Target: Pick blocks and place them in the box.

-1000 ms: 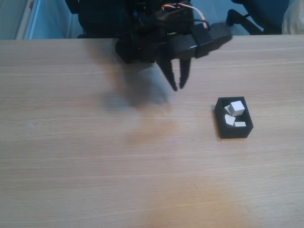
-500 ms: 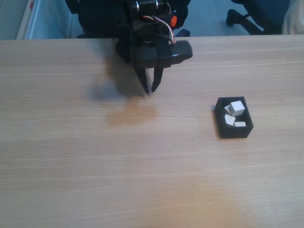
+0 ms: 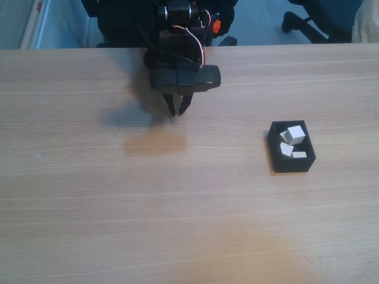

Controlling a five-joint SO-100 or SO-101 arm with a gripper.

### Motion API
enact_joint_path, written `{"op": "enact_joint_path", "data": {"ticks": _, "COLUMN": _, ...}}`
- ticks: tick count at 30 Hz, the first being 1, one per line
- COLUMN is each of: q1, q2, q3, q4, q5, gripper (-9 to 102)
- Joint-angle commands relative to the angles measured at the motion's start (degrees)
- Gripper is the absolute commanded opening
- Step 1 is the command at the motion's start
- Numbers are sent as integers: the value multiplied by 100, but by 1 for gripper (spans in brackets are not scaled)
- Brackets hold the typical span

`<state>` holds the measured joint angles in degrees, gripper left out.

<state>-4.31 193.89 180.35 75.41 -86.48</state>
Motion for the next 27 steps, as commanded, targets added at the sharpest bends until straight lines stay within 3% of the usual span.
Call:
{"op": "enact_joint_path", "data": {"ticks": 1, "q1": 9, "q2": 149, "q3": 352, "q4": 272, "q5": 114, "gripper": 0}}
{"op": "enact_joint_path", "data": {"ticks": 27, "q1": 97, "q2": 149, "q3": 360, "q4": 624, "q5": 185, "gripper": 0}}
